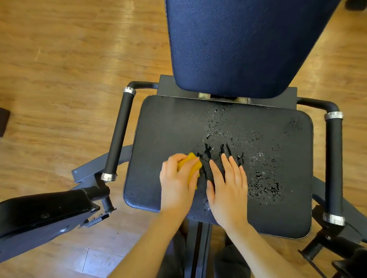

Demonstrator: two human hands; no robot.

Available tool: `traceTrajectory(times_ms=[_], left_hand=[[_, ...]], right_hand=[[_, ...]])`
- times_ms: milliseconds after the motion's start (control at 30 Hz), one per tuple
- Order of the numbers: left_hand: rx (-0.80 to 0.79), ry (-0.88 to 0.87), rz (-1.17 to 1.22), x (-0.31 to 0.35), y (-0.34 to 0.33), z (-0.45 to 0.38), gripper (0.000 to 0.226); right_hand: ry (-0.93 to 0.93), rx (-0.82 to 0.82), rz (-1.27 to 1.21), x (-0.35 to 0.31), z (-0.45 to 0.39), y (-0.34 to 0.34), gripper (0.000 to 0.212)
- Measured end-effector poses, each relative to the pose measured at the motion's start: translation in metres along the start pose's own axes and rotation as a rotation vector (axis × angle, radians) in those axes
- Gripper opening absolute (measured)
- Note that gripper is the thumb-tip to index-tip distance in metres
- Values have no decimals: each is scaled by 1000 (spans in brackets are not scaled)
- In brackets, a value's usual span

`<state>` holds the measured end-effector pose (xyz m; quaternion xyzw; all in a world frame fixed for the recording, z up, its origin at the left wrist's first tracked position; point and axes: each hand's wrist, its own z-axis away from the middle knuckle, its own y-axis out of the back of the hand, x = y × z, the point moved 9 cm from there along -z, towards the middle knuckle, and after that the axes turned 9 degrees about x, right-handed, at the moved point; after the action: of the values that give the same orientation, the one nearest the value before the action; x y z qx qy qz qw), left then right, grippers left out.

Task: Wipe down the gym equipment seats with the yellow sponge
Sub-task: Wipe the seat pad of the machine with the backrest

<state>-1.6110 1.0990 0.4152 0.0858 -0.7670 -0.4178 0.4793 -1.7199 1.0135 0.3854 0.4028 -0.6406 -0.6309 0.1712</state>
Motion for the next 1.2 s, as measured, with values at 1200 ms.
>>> traceTrajectory(times_ms=[1200], left_hand=[[-5,-166,-258,-50,-21,-121,29]], right_hand=[[-403,250,-383,-14,-118,0,57]])
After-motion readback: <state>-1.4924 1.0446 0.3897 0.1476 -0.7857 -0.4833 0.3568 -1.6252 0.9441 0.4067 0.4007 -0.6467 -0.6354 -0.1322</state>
